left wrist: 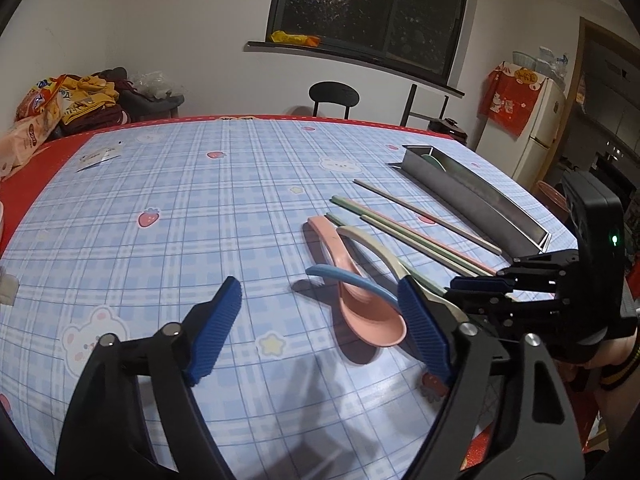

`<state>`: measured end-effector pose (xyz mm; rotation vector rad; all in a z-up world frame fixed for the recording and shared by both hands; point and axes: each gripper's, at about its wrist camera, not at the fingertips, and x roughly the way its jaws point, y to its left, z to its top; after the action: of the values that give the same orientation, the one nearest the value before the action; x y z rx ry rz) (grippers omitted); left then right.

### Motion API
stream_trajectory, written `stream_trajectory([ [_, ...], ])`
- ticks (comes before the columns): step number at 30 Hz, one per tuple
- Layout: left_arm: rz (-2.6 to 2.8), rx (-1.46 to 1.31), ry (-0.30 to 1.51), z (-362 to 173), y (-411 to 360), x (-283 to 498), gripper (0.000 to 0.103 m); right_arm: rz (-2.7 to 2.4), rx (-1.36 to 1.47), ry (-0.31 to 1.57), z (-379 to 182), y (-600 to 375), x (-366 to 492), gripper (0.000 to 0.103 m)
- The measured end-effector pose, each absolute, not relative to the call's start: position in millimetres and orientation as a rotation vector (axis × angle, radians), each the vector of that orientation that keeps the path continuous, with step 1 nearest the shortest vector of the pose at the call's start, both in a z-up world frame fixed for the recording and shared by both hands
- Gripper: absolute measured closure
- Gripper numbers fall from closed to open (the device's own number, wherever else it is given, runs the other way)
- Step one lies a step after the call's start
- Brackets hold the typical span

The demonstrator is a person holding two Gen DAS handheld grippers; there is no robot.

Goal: Organize utensils
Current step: 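Move both grippers back toward the remaining spoons and chopsticks, then grasp a green chopstick with the right gripper while the left gripper grasps the pink spoon handle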

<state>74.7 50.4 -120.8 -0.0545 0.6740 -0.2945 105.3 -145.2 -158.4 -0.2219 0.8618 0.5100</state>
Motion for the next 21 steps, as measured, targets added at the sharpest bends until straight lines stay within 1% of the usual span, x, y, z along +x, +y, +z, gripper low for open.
stream_trajectory([
  [2,-0.304,-0.047,0.684,-122,48,75,0.028,0.517,-0.208,0.863,-159,-147,106,0.089],
  [6,-0.305,-0.047,0.704,-124,47,78,0.032,0.513,-0.201,0.863,-159,-149,105,0.095],
  [10,-0.319,-0.067,0.743,-128,48,83,0.042,0.514,-0.193,0.863,-158,-150,105,0.096],
  [12,-0.328,-0.069,0.765,-131,47,85,0.044,0.515,-0.194,0.863,-158,-150,104,0.096],
  [15,-0.353,-0.055,0.81,-136,42,92,0.05,0.516,-0.192,0.863,-158,-150,105,0.096],
  [17,-0.359,-0.042,0.836,-139,39,97,0.064,0.516,-0.193,0.862,-158,-150,104,0.096],
  [19,-0.355,-0.017,0.875,-144,34,103,0.073,0.517,-0.192,0.862,-158,-150,104,0.096],
  [21,-0.362,0.003,0.898,-147,28,107,0.073,0.515,-0.195,0.861,-158,-150,104,0.096],
])
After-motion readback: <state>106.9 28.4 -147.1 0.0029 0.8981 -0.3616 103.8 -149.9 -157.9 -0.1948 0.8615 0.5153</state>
